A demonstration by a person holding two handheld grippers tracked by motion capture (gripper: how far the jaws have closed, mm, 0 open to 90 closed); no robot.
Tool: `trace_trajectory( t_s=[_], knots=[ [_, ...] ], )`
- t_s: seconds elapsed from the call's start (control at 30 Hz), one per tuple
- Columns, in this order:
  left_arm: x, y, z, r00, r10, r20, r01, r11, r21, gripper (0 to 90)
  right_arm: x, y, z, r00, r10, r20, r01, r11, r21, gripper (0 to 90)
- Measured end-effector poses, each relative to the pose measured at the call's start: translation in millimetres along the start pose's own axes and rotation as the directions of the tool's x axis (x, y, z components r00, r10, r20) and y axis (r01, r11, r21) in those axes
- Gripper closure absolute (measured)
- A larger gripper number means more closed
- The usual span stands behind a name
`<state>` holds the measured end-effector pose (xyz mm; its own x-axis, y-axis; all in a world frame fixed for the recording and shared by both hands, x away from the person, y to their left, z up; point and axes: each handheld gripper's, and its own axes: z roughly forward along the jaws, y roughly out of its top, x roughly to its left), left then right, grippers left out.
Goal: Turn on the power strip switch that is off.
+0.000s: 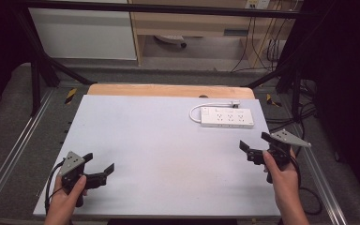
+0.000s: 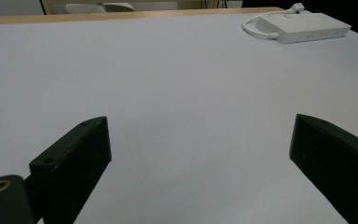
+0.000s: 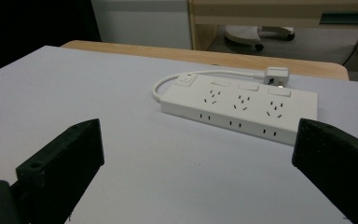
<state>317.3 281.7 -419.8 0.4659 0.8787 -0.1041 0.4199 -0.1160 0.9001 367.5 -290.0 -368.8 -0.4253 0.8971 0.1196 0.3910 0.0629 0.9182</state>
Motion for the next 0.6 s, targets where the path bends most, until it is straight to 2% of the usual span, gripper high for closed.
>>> trace_trajectory(
  t_s=[0.37,0.6],
  knots=[
    [-0.5,-0.8,1.0,0.9999,0.011,0.005,-0.011,0.9999,0.011,5.5,7.2,28.3,17.0,0.9987,-0.047,-0.021,0.047,0.999,-0.013,2.2],
    [-0.3,-0.7,0.0,0.9999,0.007,0.008,-0.008,0.9999,0.010,5.5,7.0,38.9,30.6,0.9988,-0.048,-0.014,0.047,0.999,-0.013,2.2]
  ],
)
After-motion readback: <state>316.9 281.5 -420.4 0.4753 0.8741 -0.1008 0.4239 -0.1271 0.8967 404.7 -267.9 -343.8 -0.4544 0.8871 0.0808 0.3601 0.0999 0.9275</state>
